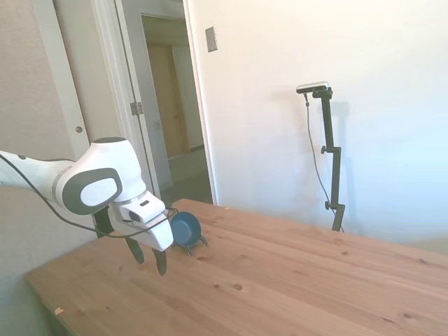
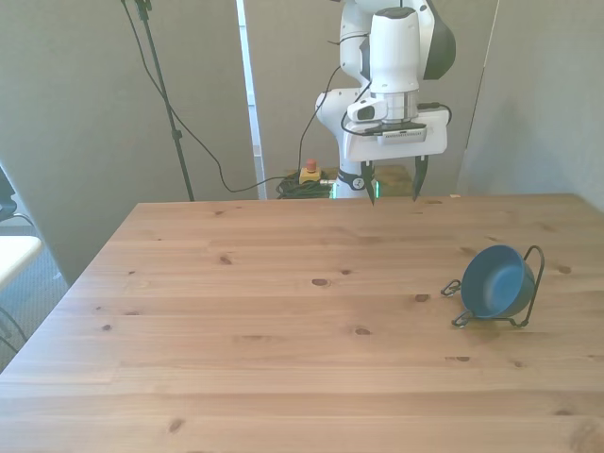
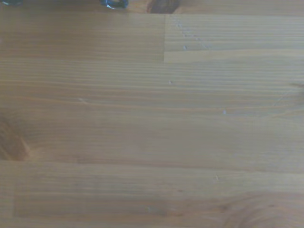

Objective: Unload the bowl

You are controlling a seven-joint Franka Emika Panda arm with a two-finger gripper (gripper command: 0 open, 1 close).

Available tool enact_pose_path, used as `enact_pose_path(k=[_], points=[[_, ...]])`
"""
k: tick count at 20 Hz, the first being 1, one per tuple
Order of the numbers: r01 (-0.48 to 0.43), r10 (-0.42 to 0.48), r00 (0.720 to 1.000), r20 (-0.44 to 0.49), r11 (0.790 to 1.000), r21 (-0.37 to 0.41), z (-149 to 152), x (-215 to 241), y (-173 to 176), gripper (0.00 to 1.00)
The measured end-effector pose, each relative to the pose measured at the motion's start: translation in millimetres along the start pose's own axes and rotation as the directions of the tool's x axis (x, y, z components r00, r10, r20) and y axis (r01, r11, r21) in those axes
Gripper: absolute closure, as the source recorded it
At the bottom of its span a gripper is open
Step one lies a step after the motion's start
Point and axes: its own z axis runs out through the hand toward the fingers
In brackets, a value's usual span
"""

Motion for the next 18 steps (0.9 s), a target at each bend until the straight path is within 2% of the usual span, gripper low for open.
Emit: enact_pose_path(k=[10,18], points=[[0.001,-0.001,1.0,0.016,1.0,-0.002,5.2,5.4,-3.5,0.0],[0.05,-0.051,0.999,0.017,0.998,0.045,-6.3,32.1,-34.7,0.0]])
